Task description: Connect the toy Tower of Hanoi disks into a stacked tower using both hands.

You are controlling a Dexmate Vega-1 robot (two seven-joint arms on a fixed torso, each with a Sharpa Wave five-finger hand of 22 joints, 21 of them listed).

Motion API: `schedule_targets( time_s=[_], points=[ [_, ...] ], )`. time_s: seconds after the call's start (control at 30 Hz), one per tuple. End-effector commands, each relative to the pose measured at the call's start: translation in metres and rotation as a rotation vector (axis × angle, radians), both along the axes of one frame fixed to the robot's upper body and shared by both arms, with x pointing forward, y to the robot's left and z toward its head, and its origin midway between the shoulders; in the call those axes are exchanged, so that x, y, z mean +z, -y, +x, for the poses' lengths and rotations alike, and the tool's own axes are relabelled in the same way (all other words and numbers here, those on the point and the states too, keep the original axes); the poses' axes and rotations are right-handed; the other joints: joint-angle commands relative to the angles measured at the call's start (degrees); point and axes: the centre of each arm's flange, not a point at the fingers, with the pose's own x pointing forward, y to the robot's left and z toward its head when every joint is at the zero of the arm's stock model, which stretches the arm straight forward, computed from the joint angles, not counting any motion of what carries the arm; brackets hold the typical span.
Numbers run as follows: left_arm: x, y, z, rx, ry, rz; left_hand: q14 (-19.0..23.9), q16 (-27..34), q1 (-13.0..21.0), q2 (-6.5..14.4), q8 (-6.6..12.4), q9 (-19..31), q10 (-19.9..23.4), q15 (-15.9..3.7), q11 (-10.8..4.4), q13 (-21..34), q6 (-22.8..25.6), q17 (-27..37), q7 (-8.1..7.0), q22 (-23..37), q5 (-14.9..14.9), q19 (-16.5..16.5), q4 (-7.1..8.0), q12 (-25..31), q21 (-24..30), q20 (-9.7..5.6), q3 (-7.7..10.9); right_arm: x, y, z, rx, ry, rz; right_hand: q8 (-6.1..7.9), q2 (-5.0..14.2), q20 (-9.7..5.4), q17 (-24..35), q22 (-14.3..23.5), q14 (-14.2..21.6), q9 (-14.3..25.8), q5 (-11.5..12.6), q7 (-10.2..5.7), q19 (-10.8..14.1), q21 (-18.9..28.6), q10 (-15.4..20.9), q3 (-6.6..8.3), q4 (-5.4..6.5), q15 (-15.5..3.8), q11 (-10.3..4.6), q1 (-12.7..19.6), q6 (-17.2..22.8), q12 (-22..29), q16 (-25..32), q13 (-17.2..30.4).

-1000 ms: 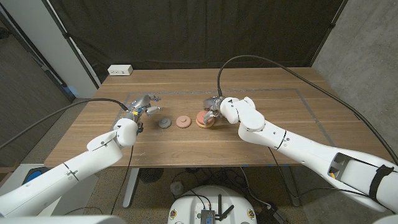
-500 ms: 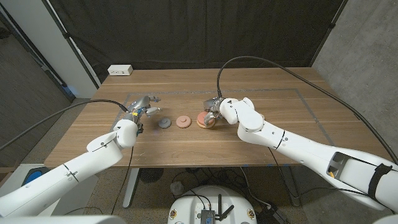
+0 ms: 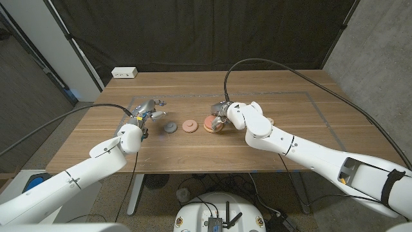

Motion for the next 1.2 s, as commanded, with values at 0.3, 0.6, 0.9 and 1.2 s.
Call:
schedule_targets(
  time_s=[0.3,0.6,0.9,1.2],
  points=[
    [-0.001,0.002,0.0,-0.009,-0.001,0.004,0.4,0.2,-0.6,-0.1,0.01,0.4,0.8,-4.6,0.02,0.3,1.0,0.1,-0.38,-0.1,0.4,-0.2,0.04,0.2,0.8,-7.46,0.39,0.001,0.002,-0.004,-0.025,0.021,-0.047,-2.47,-4.9,-2.64,-0.4,-0.4,-2.3,-0.6,-3.3,-0.45,-2.2,-1.0,-3.0,3.86,5.86,-1.61,-1.56,-4.9,-6.2,-0.3,-3.1,-1.9],
    [-0.001,0.002,-0.002,-0.008,0.005,0.0,0.3,0.2,-0.6,-0.1,0.03,0.4,0.9,-4.61,0.16,0.4,1.1,0.0,-0.53,-0.3,0.4,-0.3,0.02,0.3,1.0,-7.48,0.48,0.001,0.002,-0.002,-0.043,0.01,-0.071,-2.56,-5.71,-2.64,-0.5,-0.4,-2.9,-1.0,-5.2,0.25,-2.7,-1.3,-5.7,3.57,5.86,-1.6,-0.15,-6.1,-9.5,-0.3,-4.4,-3.0],
    [0.001,0.003,-0.003,-0.01,0.011,0.0,0.3,0.2,-0.7,-0.1,0.04,0.4,1.1,-4.6,0.05,0.5,1.2,0.0,-0.59,-0.5,0.4,-0.4,0.02,0.3,1.2,-7.48,0.6,0.006,0.005,-0.007,-0.042,0.018,-0.063,-1.94,-6.02,-2.63,-0.9,-0.4,-3.7,-1.6,-7.0,2.84,-2.9,-1.5,-8.2,3.57,5.7,-1.61,3.02,-6.5,-9.9,-0.3,-5.8,-4.7],
    [0.002,0.004,-0.002,-0.011,0.009,-0.001,0.4,0.3,-0.7,-0.1,0.03,0.4,1.0,-4.6,0.02,0.5,1.3,0.0,-0.51,-0.5,0.4,-0.5,0.0,0.3,1.5,-7.49,0.68,0.012,0.011,-0.014,-0.043,0.037,-0.038,-0.92,-5.52,-2.61,-1.7,-0.5,-3.7,-1.9,-8.2,1.57,-3.0,-1.7,-6.2,3.76,5.51,-1.67,1.4,-6.2,-7.8,0.8,-7.0,-6.0]
  ],
)
